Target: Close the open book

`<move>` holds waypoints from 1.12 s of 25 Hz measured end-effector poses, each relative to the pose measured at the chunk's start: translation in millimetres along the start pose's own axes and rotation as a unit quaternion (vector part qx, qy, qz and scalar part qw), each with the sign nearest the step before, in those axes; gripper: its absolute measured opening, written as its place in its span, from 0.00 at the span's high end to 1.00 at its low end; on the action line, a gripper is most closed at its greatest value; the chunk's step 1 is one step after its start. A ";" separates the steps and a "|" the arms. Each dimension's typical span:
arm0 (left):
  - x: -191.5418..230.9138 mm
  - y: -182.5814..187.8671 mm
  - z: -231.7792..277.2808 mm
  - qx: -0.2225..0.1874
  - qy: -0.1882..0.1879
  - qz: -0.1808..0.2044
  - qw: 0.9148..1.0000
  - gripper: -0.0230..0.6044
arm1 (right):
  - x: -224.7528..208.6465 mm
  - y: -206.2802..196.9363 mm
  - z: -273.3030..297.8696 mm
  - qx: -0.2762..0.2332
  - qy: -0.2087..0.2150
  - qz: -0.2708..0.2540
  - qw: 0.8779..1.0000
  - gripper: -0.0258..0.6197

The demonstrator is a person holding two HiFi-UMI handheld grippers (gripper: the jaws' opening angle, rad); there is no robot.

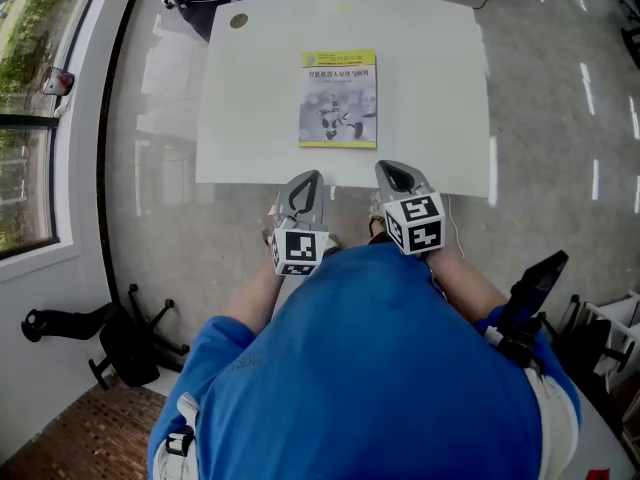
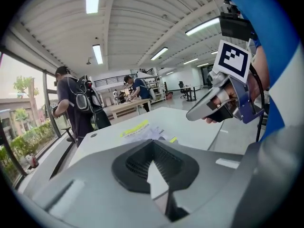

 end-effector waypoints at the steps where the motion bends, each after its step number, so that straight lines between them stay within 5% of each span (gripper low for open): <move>1: 2.9 -2.5 -8.4 -0.005 0.001 -0.008 1.000 0.95 | 9.2 -0.8 -4.5 -0.006 -0.006 -0.002 1.000 0.96; 15: 12.6 -22.9 -111.6 -0.074 -0.024 -0.061 0.995 0.95 | 125.6 -40.8 -82.8 -0.057 -0.071 -0.013 0.996 0.96; 28: -8.7 -2.5 -129.5 -0.084 -0.012 -0.126 0.988 0.95 | 115.2 -37.1 -117.8 -0.078 -0.058 -0.038 0.994 0.96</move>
Point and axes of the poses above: the fingertips, and each gripper's own axes: z forward along the fingers, x to its left, y out of its top, the point moved 8 cm from there along -z, backward along the fingers, and after that the axes turned 2 degrees about -x, right-handed, at the moved point
